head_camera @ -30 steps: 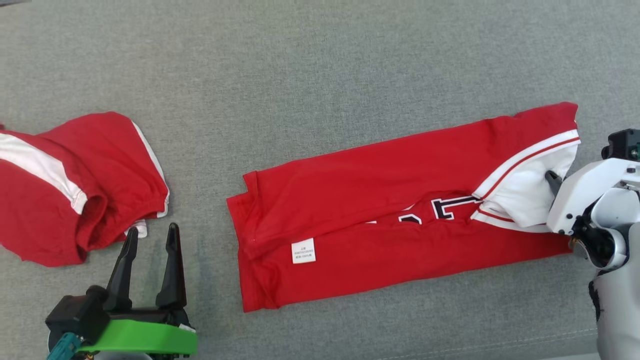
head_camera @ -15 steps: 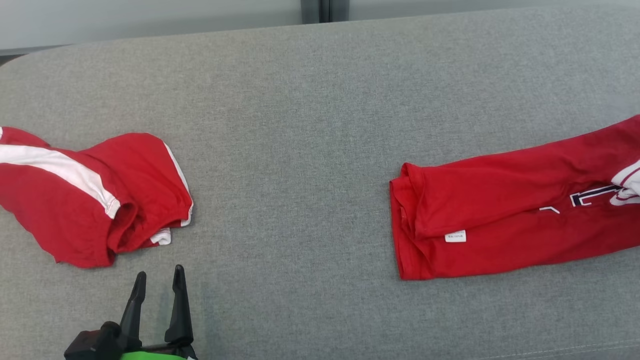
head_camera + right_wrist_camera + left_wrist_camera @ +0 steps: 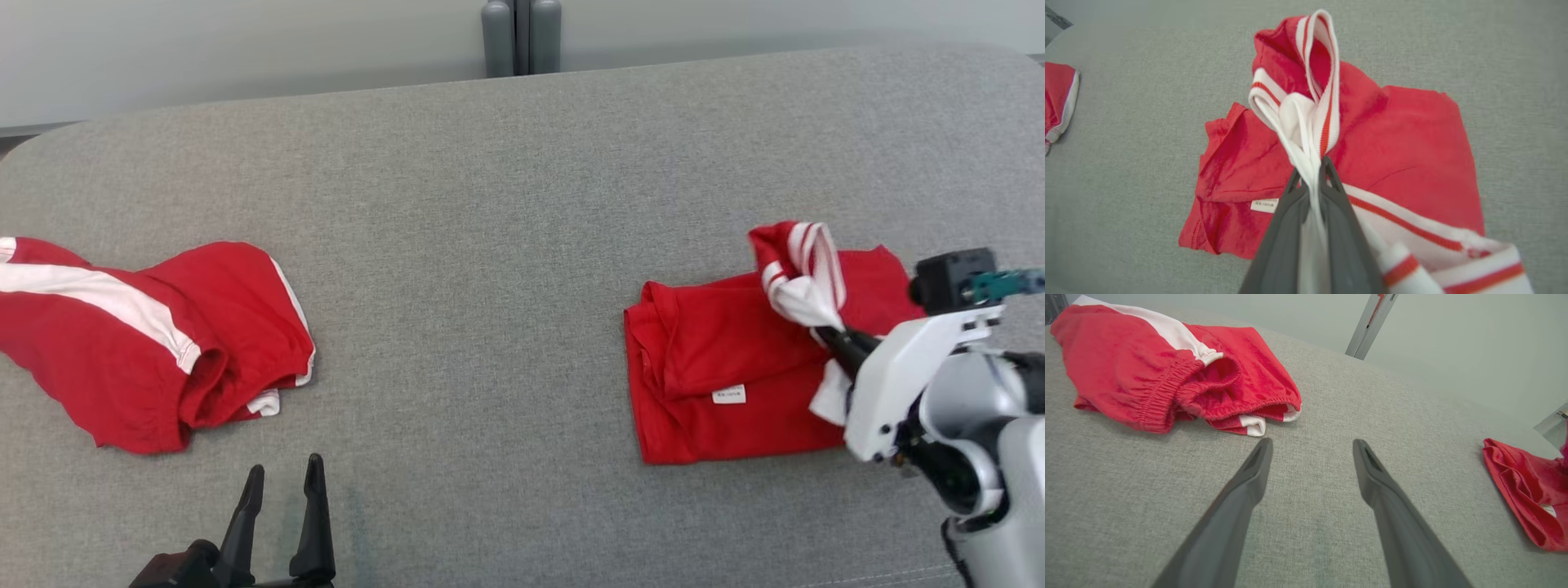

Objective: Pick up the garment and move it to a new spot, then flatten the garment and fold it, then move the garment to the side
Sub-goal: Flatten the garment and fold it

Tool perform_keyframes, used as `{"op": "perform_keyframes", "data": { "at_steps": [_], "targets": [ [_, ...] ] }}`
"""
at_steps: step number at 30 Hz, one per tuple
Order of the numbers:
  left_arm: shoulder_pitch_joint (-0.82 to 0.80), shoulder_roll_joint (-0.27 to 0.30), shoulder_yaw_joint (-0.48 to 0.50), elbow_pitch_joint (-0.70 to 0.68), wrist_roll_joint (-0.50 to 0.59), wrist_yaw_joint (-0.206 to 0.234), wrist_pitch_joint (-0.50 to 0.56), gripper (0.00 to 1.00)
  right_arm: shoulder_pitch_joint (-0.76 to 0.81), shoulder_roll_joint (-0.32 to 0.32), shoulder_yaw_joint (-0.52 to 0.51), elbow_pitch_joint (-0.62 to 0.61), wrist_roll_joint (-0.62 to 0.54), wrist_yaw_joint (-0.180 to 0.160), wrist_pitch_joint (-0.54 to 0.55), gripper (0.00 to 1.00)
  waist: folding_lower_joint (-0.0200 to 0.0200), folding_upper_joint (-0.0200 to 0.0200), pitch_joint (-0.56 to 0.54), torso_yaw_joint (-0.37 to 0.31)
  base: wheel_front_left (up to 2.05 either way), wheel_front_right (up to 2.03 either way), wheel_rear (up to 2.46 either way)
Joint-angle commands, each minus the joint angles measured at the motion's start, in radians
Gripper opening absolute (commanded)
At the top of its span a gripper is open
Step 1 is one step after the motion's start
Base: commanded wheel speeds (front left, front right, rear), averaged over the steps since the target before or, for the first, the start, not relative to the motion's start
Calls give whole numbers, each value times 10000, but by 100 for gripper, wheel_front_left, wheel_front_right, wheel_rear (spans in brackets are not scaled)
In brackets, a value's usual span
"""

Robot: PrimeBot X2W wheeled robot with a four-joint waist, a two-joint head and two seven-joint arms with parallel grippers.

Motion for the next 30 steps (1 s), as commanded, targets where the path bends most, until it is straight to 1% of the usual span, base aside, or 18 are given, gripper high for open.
{"op": "perform_keyframes", "data": {
  "at_steps": [1,6,10,18,24,30],
  "targets": [
    [38,9,3,20,71,-45,0,100,147,160,197,119,-160,-3,-203,0,0,-1,17,-4,0,0,0],
    [-106,9,34,46,106,-60,0,100,48,1068,611,913,-606,-1,-1331,0,0,-1,78,30,0,0,0],
    [-124,9,47,103,159,-75,0,100,-121,1501,779,1555,-906,-1,-2070,0,0,-1,95,45,0,0,0],
    [-25,8,-69,168,195,-70,0,100,-443,1919,863,2540,-1341,-1,-3129,0,0,-1,33,15,0,0,0],
    [5,8,-221,186,162,-75,0,100,-771,2073,1046,3135,-1777,-1,-3471,0,0,-1,-74,5,0,0,0],
    [63,7,-292,170,213,-78,0,100,-1050,2191,1221,3557,-1940,-1,-3812,0,0,-1,-99,-24,0,0,0]
  ]
}}
